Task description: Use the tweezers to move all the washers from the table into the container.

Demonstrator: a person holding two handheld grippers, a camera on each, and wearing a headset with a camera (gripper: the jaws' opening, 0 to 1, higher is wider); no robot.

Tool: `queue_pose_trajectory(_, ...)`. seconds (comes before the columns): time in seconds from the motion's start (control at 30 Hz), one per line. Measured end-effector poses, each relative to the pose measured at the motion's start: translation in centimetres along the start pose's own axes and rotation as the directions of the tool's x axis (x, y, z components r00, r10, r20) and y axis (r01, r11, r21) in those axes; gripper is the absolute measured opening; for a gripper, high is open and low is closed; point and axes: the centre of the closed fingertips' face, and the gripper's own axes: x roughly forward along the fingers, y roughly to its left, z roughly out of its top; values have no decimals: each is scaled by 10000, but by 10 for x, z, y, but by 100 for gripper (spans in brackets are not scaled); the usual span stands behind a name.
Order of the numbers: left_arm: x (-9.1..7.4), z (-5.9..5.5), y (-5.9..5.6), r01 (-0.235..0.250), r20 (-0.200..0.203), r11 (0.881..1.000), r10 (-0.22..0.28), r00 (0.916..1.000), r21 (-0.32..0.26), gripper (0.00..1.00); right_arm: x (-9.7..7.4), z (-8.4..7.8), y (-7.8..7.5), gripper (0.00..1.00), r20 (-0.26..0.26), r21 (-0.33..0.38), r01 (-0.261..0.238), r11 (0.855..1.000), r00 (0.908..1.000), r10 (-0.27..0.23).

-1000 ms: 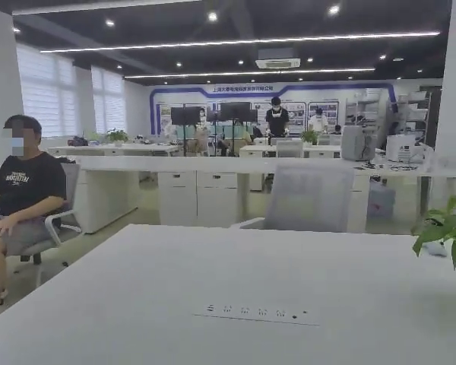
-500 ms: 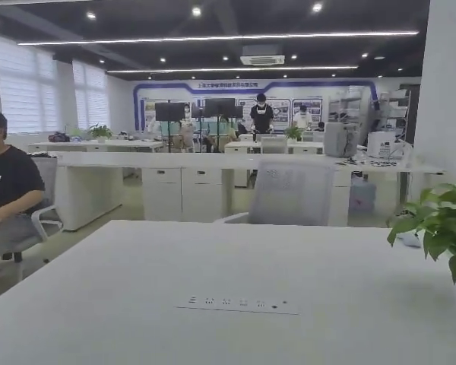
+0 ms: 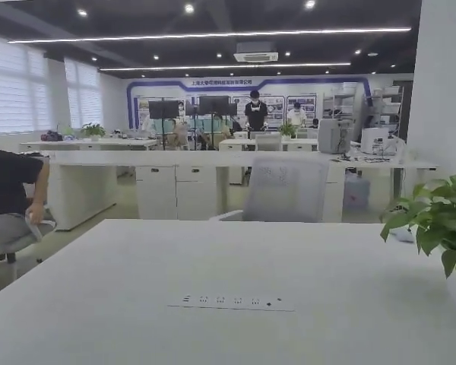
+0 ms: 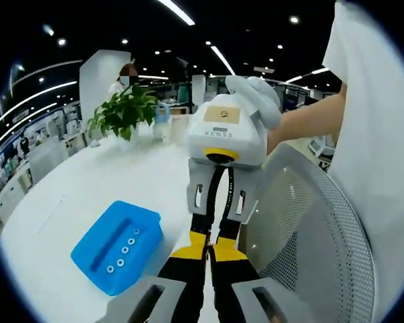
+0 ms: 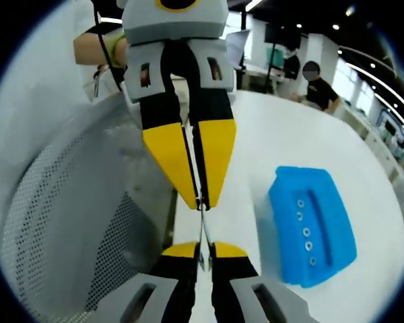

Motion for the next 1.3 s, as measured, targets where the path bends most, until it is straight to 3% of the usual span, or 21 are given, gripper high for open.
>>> queue_pose_trajectory(0.17, 0, -20, 12, -47, -829, 9996, 71, 9965, 292, 0, 5, -7, -8, 4, -364, -116, 385, 9992, 9986, -389)
queue_pose_trajectory(0.33, 2, -53, 23, 241, -2119, 9986, -138, 9772, 463, 0, 18, -14, -16, 5, -521, -190, 632, 9978, 9966, -641)
queue_pose_trajectory(0.4, 3, -61, 27, 284, -2360, 9991, -198, 9716, 330, 0, 22, -14, -19, 8, -414, -302, 840, 9960, 9955, -852)
queue_pose_trajectory(0.57, 4, -88, 32, 662, -3435, 9972, -505, 9378, 339, 0, 23, -16, -19, 28, -20, 327, 956, 9949, 9954, -955)
queue_pose_trajectory(0.6, 5, -96, 34, 752, -3786, 9962, -527, 9240, 448, 0, 21, -15, -18, 30, 144, 524, 998, 9936, 9948, -1007)
queue_pose_trajectory(0.7, 8, -105, 35, 901, -4205, 9948, -624, 9051, 464, 0, 6, -17, -9, 33, 730, 1277, 837, 9883, 9929, -935)
queue_pose_trajectory(0.73, 9, -110, 36, 967, -4432, 9939, -637, 8941, 522, 0, 2, -20, -8, 36, 782, 1473, 891, 9851, 9918, -1014)
queue_pose_trajectory(0.87, 11, -122, 40, 1183, -5216, 9883, -513, 8516, 959, 0, -22, -39, -9, 46, 758, 2369, 1431, 9610, 9834, -1651)
queue_pose_trajectory(1.03, 15, -127, 42, 1353, -5660, 9861, -573, 8224, 967, 0, -55, -55, -16, 48, 693, 3352, 2252, 9148, 9625, -2623)
queue_pose_trajectory(1.1, 16, -128, 43, 1388, -5792, 9855, -572, 8132, 975, 0, -66, -59, -19, 49, 684, 3612, 2510, 8981, 9534, -2940)
queue_pose_trajectory(1.3, 14, -128, 42, 1299, -5812, 9896, -697, 8108, 625, 0, -85, -67, -25, 50, 626, 4078, 3021, 8616, 9322, -3565)
